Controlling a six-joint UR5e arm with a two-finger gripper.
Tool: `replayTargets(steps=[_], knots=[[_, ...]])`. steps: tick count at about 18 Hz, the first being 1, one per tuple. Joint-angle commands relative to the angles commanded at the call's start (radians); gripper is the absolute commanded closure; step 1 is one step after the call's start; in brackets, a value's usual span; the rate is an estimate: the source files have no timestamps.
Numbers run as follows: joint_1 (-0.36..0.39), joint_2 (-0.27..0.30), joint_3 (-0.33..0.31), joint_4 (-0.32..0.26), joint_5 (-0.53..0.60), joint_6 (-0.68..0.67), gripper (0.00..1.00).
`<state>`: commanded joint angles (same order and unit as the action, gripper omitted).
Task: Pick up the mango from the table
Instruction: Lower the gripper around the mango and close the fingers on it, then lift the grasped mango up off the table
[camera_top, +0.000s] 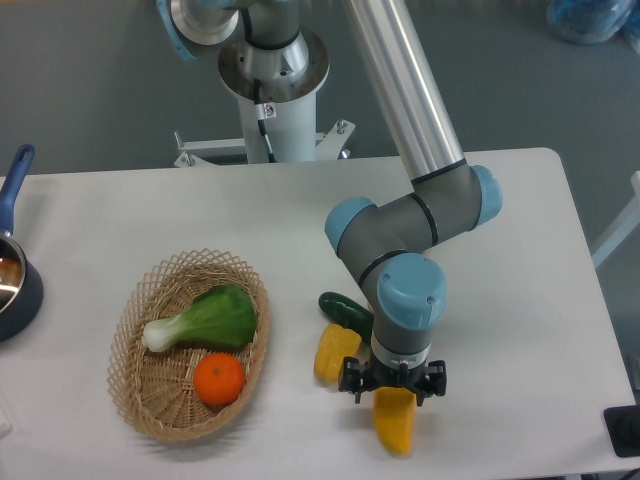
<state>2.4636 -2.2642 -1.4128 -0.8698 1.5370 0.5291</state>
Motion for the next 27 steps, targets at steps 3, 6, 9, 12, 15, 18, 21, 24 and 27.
replayTargets(steps=[3,6,9,12,15,18,21,24,27], knots=[[0.0,-0.003,-0.009,0.005,0.008,0.008,0.0],[-0.006,-0.003,-0.028,0.021,0.023,0.008,0.0],[-0.014,-0.006,-0.031,0.034,0.035,0.006,0.0],[-0.015,-0.011,-0.031,0.038,0.052,0.008,0.0],[-0.014,-0.012,-0.031,0.038,0.058,0.006,0.24],[-0.015,-0.008,-0.028,0.041,0.057,0.006,0.46],[-0.015,-0.005,-0.028,0.041,0.057,0.006,0.64],[-0.015,0.002,-0.022,0.048,0.054,0.009,0.64],[-0.037,0.043,-0.002,0.048,0.054,0.006,0.67]])
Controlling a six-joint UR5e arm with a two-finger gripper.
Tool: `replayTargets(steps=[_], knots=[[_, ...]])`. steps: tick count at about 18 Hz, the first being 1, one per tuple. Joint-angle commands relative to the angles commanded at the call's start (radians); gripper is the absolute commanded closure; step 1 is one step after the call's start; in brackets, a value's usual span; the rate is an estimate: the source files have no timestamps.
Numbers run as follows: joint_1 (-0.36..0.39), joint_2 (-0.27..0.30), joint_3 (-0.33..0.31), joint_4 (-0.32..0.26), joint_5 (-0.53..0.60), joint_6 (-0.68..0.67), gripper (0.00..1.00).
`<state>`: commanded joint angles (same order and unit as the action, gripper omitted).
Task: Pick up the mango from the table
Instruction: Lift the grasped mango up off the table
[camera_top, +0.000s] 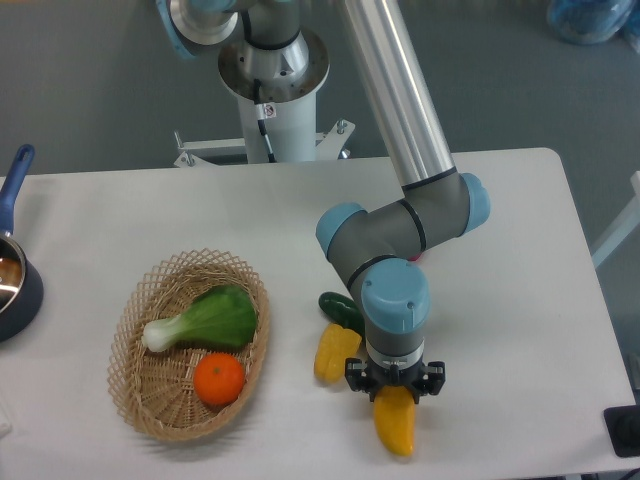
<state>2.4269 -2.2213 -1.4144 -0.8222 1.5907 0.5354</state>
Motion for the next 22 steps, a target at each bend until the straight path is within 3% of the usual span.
replayTargets(steps=[6,9,12,16,22], knots=[[0.0,0.146,0.021,0.015,-0.072,-0.029,0.67],[0.011,0.201,0.063,0.02,-0.138,-0.047,0.67],[0.052,0.223,0.129,0.02,-0.26,-0.113,0.67],[0.122,0.252,0.129,0.021,-0.376,-0.126,0.67],[0.149,0.253,0.126,0.021,-0.408,-0.123,0.67]])
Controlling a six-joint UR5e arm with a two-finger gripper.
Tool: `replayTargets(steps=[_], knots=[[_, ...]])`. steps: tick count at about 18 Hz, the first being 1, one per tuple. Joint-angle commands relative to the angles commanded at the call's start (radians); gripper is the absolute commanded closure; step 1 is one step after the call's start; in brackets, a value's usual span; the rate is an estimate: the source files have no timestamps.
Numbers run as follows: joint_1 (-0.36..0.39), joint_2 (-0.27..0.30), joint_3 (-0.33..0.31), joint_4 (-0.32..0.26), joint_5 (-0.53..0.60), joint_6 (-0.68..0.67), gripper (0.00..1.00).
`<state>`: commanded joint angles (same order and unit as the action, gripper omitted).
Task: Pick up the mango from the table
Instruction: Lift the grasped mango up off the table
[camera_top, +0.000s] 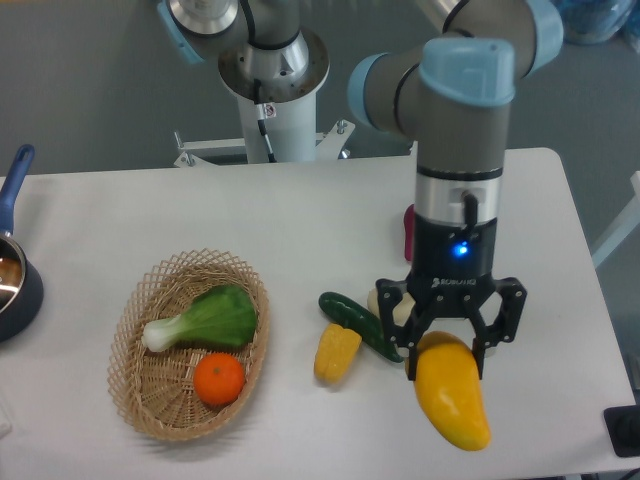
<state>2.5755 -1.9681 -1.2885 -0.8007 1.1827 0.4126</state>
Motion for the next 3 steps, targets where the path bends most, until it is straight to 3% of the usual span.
replayTargets(steps=[3], knots=[[-0.001,0.0,-0.002,0.0,0.002,0.002,0.67]])
